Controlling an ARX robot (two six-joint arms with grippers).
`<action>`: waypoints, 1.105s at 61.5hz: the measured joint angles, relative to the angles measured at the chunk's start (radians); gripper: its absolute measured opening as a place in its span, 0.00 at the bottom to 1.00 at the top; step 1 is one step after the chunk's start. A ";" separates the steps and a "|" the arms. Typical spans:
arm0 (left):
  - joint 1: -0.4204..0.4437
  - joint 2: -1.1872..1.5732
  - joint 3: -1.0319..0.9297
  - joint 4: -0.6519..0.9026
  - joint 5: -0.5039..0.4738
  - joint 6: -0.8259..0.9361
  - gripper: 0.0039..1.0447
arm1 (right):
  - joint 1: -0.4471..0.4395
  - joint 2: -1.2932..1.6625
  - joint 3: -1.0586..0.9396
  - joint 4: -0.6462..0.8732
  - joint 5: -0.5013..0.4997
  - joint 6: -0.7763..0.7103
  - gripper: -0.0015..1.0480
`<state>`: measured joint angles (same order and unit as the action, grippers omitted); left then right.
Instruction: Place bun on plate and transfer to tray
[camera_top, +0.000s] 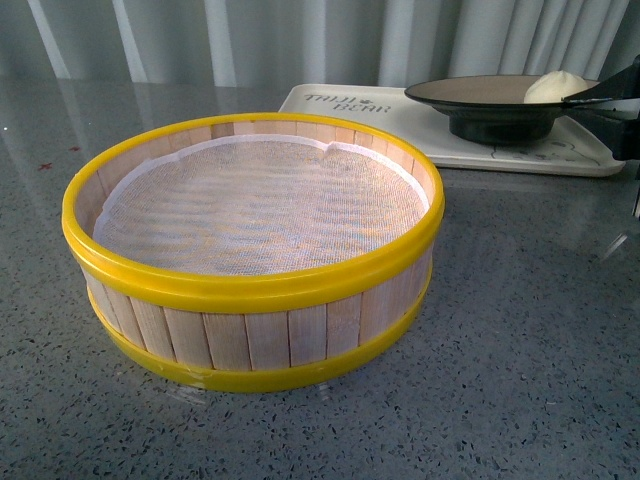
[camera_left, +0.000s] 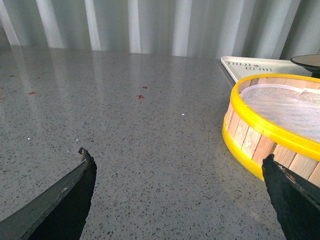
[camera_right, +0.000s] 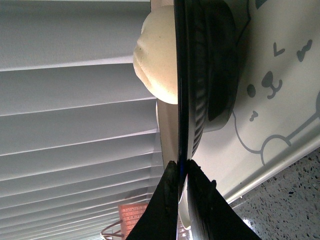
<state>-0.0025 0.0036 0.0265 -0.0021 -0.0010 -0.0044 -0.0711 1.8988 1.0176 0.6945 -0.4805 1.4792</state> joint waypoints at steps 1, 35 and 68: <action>0.000 0.000 0.000 0.000 0.000 0.000 0.94 | 0.000 0.000 0.000 0.000 0.000 -0.001 0.02; 0.000 0.000 0.000 0.000 0.000 0.000 0.94 | 0.011 -0.053 -0.061 0.000 -0.003 -0.025 0.82; 0.000 0.000 0.000 0.000 0.000 0.000 0.94 | -0.159 -0.674 -0.313 -0.352 0.180 -0.461 0.92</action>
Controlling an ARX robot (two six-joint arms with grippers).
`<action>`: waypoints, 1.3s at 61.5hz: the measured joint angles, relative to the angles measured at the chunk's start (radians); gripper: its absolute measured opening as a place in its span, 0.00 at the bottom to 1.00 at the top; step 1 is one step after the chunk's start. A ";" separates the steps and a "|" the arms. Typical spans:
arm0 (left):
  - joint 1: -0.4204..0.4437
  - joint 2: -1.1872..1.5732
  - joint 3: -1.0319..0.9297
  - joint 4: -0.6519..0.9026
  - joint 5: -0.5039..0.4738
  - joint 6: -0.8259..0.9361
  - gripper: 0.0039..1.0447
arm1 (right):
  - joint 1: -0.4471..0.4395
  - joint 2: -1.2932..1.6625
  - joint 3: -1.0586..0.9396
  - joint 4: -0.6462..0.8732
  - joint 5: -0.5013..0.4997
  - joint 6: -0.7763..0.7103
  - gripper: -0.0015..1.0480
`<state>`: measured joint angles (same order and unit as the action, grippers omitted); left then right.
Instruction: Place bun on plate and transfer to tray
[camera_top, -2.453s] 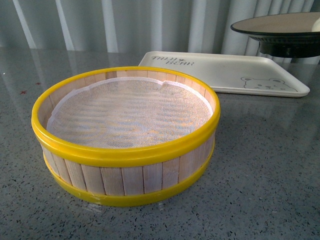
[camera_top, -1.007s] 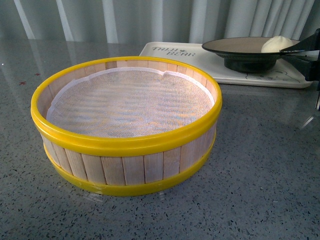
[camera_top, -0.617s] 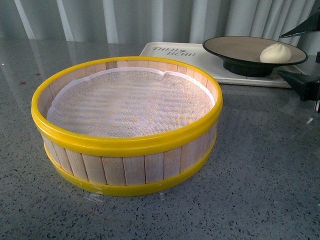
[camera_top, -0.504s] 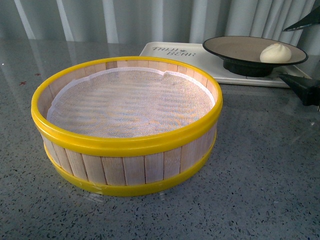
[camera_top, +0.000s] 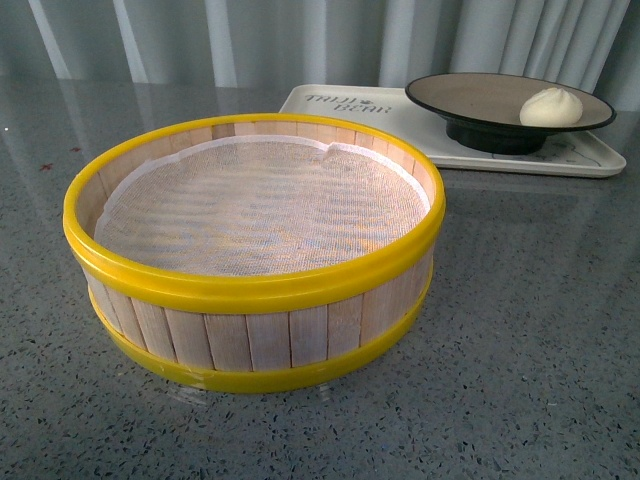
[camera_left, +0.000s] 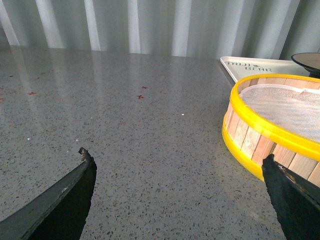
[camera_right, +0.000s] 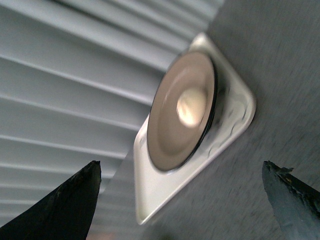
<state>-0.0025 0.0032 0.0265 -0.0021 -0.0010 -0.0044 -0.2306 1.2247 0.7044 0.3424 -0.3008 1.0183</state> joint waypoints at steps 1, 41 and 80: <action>0.000 0.000 0.000 0.000 0.000 0.000 0.94 | -0.011 -0.025 -0.003 -0.002 0.031 -0.029 0.92; 0.000 0.000 0.000 0.000 0.000 0.000 0.94 | 0.079 -0.553 -0.451 0.067 0.156 -1.003 0.07; 0.000 0.000 0.000 0.000 0.000 0.000 0.94 | 0.227 -0.817 -0.637 -0.005 0.300 -1.015 0.02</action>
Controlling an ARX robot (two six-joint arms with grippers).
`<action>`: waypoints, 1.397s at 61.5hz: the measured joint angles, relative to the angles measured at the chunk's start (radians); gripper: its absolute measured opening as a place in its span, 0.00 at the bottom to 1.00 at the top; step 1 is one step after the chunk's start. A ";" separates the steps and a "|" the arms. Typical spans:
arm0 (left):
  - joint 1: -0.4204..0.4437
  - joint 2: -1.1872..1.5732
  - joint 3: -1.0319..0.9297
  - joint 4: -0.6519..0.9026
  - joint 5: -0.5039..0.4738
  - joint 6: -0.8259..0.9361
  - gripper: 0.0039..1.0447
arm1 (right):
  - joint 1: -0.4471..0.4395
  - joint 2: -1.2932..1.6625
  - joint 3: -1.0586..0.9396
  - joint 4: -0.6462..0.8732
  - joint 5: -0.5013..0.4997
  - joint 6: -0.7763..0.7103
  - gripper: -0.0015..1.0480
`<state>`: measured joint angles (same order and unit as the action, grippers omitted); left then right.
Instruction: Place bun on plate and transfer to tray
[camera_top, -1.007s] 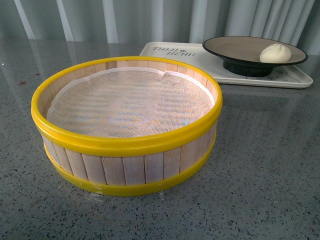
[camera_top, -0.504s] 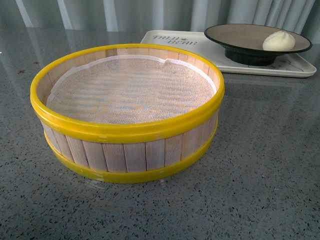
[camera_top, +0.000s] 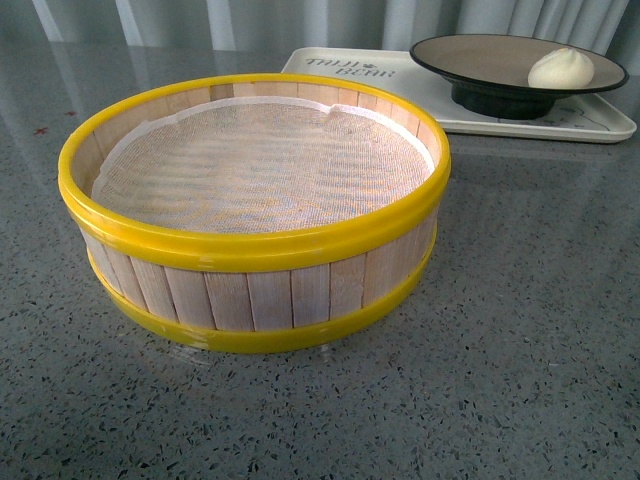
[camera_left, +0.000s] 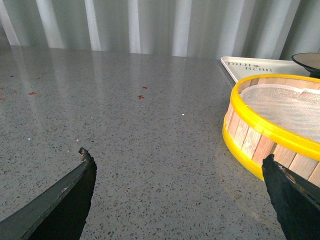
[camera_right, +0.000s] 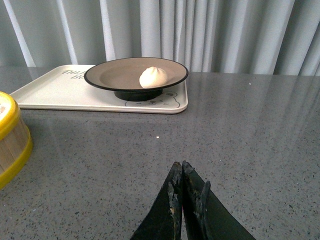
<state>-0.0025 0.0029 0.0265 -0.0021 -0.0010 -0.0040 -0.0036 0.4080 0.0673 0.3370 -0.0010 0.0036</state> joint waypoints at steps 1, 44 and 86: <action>0.000 0.000 0.000 0.000 0.000 0.000 0.94 | 0.000 -0.008 -0.002 -0.005 0.000 0.000 0.02; 0.000 0.000 0.000 0.000 0.000 0.000 0.94 | 0.000 -0.234 -0.063 -0.161 0.000 0.000 0.02; 0.000 -0.001 0.000 0.000 0.000 0.000 0.94 | 0.001 -0.404 -0.062 -0.336 0.000 -0.002 0.45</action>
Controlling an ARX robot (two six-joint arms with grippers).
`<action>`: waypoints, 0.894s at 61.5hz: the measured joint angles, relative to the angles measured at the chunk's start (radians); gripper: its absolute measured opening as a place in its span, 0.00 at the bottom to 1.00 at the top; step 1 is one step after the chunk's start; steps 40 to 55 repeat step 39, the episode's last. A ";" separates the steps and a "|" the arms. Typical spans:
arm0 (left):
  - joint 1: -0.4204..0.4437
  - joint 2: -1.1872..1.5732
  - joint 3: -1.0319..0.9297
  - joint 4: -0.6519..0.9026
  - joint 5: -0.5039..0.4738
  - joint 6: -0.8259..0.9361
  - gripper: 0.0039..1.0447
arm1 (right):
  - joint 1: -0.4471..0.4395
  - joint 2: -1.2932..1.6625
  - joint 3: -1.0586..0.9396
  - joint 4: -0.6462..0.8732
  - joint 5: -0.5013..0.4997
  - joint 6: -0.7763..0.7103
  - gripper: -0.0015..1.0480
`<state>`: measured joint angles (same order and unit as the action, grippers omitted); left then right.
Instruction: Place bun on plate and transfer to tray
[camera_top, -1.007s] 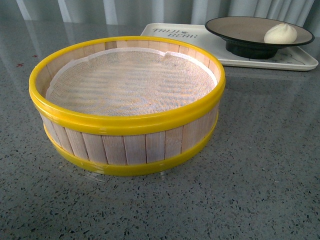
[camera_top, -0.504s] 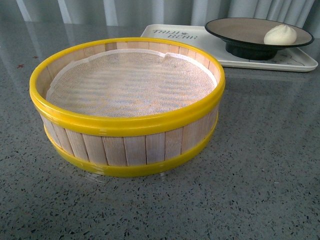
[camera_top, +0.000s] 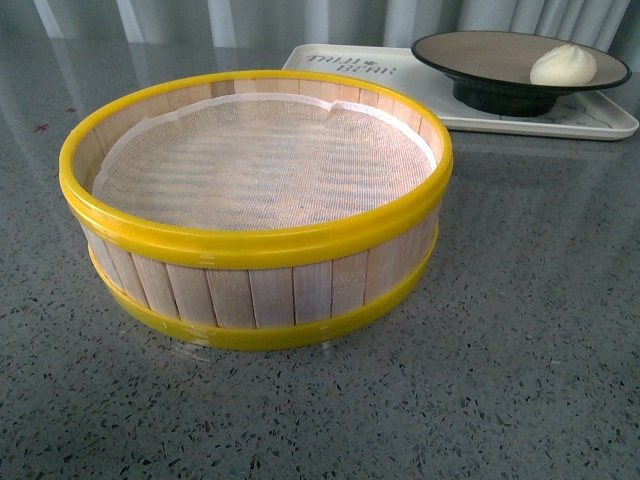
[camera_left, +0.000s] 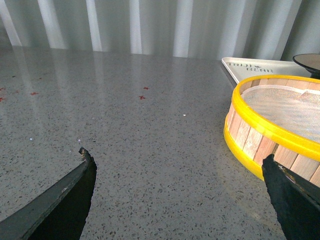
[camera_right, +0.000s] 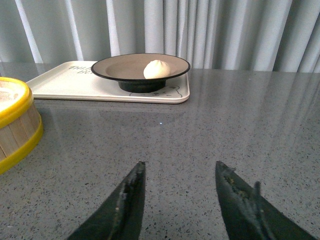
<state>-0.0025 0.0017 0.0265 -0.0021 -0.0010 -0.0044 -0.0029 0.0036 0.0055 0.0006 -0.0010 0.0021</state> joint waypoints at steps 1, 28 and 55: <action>0.000 0.000 0.000 0.000 0.000 0.000 0.94 | 0.000 0.000 0.000 0.000 0.000 0.000 0.47; 0.000 0.000 0.000 0.000 0.000 0.000 0.94 | 0.000 0.000 0.000 0.000 0.000 0.000 0.91; 0.000 0.000 0.000 0.000 0.000 0.000 0.94 | 0.000 0.000 0.000 0.000 0.000 0.000 0.92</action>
